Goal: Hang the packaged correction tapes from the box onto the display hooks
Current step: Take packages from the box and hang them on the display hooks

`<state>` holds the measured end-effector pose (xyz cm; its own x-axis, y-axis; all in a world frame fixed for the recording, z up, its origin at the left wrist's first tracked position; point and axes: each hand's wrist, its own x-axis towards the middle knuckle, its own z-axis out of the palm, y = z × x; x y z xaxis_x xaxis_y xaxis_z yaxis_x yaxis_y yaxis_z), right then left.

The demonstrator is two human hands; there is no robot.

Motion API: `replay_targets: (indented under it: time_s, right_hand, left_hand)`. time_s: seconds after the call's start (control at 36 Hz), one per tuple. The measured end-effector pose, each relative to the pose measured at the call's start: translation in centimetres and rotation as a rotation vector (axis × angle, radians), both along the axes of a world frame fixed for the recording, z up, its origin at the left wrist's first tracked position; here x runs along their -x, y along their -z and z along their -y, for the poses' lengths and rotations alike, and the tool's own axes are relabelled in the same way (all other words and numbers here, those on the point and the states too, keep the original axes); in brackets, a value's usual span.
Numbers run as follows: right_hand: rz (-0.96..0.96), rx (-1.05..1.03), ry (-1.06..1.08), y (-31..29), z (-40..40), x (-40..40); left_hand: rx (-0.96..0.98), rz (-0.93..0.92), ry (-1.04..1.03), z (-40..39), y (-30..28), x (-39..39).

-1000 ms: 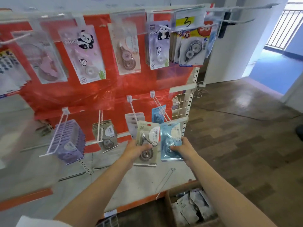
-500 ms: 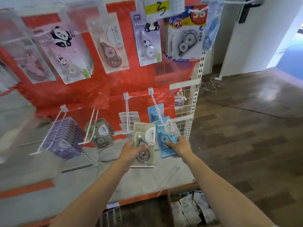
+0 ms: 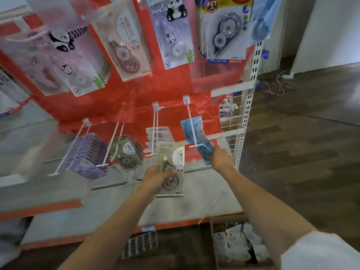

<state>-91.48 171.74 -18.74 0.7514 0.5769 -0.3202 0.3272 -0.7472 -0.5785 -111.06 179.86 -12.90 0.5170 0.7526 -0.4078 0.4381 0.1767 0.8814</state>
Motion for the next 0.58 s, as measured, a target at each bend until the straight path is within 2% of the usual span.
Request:
replay_targets:
  time_s: [0.25,0.39,0.47,0.58]
  right_hand:
    - [0.186,0.126,-0.065,-1.1,1.6,-1.4]
    - [0.161,0.102,-0.134,-0.9,3.1,-0.5]
    - [0.032,-0.015,-0.169,-0.6,3.4,0.9]
    - [-0.367,-0.289,-0.069,-2.1,3.0,3.9]
  left_hand:
    - [-0.001,0.026,0.009,0.8,0.1,-1.2]
    - [-0.005,0.076,-0.03,1.2,0.5,-1.8]
    - [-0.017,0.121,-0.063,1.3,0.7,-2.0]
    - [-0.02,0.171,-0.064,1.0,0.5,-1.9]
